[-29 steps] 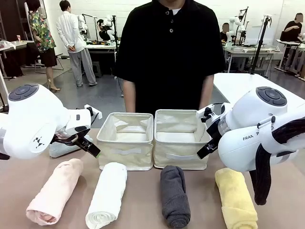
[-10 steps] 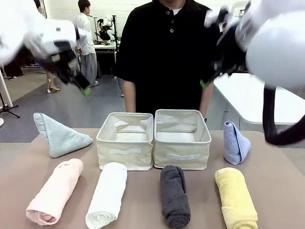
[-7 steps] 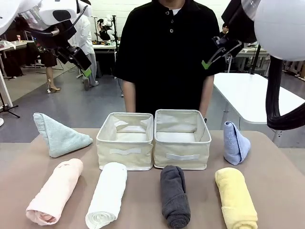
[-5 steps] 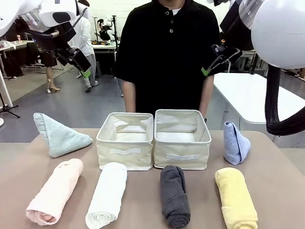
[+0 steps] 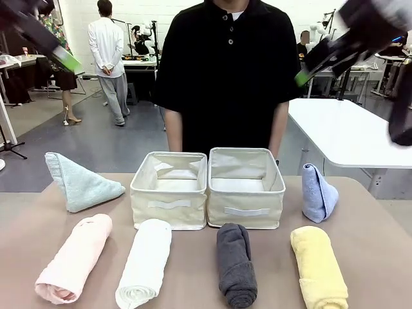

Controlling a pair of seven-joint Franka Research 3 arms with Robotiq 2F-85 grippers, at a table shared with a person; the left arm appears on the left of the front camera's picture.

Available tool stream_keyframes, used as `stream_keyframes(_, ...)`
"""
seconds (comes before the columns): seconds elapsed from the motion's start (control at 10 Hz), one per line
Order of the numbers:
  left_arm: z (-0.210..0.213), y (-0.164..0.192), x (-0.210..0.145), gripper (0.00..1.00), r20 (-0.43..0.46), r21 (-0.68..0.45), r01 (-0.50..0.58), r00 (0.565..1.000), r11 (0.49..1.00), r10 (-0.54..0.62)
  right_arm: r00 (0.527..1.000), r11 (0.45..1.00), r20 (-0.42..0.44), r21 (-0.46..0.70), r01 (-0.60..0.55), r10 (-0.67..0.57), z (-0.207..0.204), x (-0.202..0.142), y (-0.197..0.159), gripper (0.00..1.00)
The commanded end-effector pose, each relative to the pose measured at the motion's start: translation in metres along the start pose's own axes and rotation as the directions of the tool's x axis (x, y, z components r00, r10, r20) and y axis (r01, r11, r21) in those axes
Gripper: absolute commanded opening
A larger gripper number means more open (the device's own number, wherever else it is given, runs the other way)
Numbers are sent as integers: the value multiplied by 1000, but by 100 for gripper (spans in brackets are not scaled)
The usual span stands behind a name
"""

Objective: Sort the towels based on their folding style.
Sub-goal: Pick up one triangle-folded towel and place it in the left Fabric basket.

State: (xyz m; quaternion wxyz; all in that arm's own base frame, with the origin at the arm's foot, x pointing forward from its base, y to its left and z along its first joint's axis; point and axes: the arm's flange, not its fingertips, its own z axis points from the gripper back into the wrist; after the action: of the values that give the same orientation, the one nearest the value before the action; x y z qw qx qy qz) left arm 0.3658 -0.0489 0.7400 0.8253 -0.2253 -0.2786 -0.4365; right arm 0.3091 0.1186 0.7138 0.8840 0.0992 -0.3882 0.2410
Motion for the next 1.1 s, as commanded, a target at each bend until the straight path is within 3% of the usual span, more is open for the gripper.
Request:
stream_keyframes(0.0, 51, 36, 4, 100, -79, -240, -73, 995, 968, 56, 990, 936, 55, 335, 107, -132, 61, -12, -69, 100)
stream_keyframes(0.2, 84, 74, -30, 100, 4, -221, -115, 993, 968, 119, 974, 828, 43, 536, 167, -225, 100, -43, -125, 100)
stream_keyframes(0.4, 103, 104, -80, 100, 107, -284, -97, 986, 954, 132, 953, 763, 55, 614, 202, -297, 114, -82, -182, 100)
stream_keyframes(0.7, 120, 106, -132, 100, 224, -254, -74, 965, 964, 133, 940, 771, 32, 581, 259, -340, 116, -119, -227, 100)
stream_keyframes(1.0, 124, 101, -166, 100, 246, -141, -43, 966, 989, 77, 939, 811, 46, 519, 270, -342, 109, -134, -237, 100)
